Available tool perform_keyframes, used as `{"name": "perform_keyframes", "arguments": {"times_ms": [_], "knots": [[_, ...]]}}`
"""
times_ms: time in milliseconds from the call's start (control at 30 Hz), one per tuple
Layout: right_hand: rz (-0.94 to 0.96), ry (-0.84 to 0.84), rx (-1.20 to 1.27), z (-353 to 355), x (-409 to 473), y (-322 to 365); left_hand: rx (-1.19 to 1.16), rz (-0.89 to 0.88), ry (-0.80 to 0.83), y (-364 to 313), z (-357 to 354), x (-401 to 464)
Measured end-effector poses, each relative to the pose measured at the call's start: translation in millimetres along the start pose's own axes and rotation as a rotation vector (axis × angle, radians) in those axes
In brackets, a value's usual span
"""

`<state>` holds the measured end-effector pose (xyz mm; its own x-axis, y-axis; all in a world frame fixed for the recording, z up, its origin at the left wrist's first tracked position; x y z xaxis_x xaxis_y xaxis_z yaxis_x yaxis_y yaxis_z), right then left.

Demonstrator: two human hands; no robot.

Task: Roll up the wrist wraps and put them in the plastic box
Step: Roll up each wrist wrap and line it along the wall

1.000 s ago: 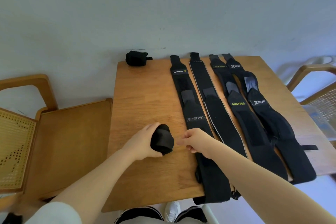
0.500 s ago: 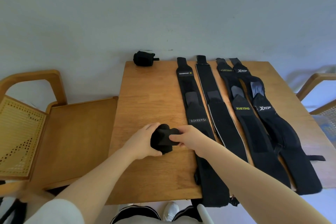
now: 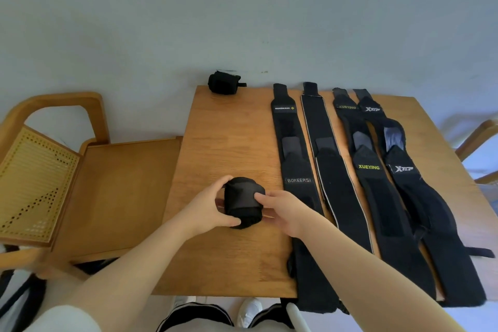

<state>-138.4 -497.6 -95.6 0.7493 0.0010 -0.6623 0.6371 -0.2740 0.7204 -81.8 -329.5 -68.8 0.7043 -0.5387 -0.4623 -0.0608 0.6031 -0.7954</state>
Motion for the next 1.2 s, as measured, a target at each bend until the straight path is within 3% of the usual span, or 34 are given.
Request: {"name": "perform_keyframes", "arguments": {"times_ms": [100, 167, 233, 333, 400, 467, 567, 767, 867, 967, 1033, 1100, 1200], "knots": [[0.022, 0.246, 0.187, -2, -12, 13, -0.123, -0.07, 0.076, -27, 0, -9], [0.066, 0.417, 0.166, -5, -22, 25, -0.132, -0.123, 0.116, -46, 1, -13], [0.153, 0.472, 0.149, -4, -30, 39, -0.078, -0.189, 0.122, -64, 2, -16], [0.352, 0.267, 0.056, 2, -40, 65, -0.033, -0.245, -0.001, -82, 1, -16], [0.522, -0.034, -0.247, 6, -50, 83, -0.198, -0.202, -0.081, -88, 0, -15], [0.676, -0.221, -0.567, 3, -61, 95, -0.426, -0.134, -0.097, -91, -1, -14], [0.828, -0.356, -0.877, -5, -73, 99, -0.626, -0.059, -0.078, -92, -6, -11], [1.153, -0.538, -1.294, -19, -86, 99, -0.675, -0.054, -0.018, -87, -14, -6], [1.25, -0.492, -1.347, -19, -82, 91, -0.703, -0.047, -0.06, -82, -8, -1], [0.98, -0.479, -1.106, -5, -77, 95, -0.655, -0.133, -0.158, -80, -2, 2], [0.683, -0.367, -0.562, 11, -70, 94, -0.601, -0.206, -0.221, -84, 3, 3], [0.415, -0.152, -0.02, 17, -57, 84, -0.543, -0.286, -0.229, -91, 9, 8], [0.258, 0.083, 0.369, 11, -39, 81, -0.443, -0.379, -0.235, -104, 19, 21]]}}
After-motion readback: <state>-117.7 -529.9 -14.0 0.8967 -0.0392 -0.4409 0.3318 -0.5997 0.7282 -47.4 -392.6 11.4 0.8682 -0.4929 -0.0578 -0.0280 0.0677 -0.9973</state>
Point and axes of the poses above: each hand's wrist, its own x-axis towards the middle knuckle, its own z-axis out of the back of the hand, y = z × x, the point moved 5 cm from there along x, towards the middle knuckle, and after that the axes turned 4 degrees about z, right-handed, at the moved point
